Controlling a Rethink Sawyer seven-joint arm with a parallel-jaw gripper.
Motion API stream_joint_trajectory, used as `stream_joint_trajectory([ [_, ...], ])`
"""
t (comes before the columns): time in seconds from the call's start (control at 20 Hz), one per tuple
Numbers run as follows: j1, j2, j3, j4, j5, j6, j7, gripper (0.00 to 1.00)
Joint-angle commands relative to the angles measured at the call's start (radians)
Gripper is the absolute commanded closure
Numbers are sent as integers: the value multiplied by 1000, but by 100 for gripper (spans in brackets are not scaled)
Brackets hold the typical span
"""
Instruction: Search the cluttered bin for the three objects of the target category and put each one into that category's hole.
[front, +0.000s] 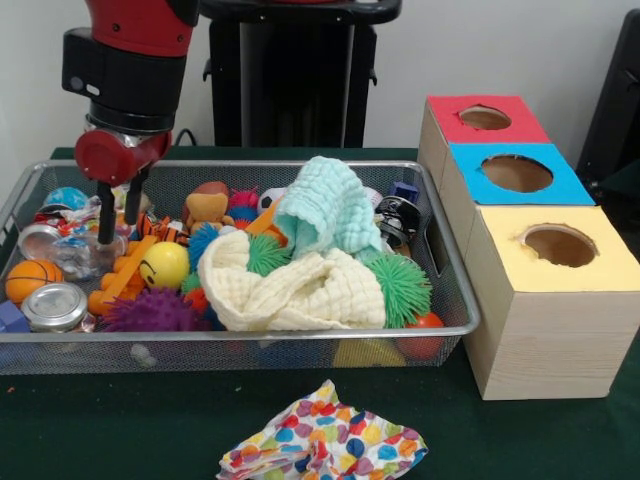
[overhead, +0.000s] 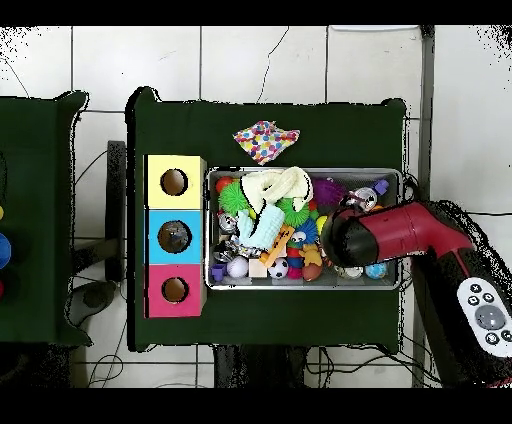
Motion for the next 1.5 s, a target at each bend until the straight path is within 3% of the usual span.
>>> stream_joint_trajectory([
  [0.05, -11, 60, 76, -77, -64, 65, -379, 0],
  [0.65, -27, 92, 70, -108, -73, 55, -426, 0],
  [0.95, -50, 63, 62, -99, -66, 75, -483, 0],
  [1.5, -77, 30, 44, -71, -45, 98, -496, 0],
])
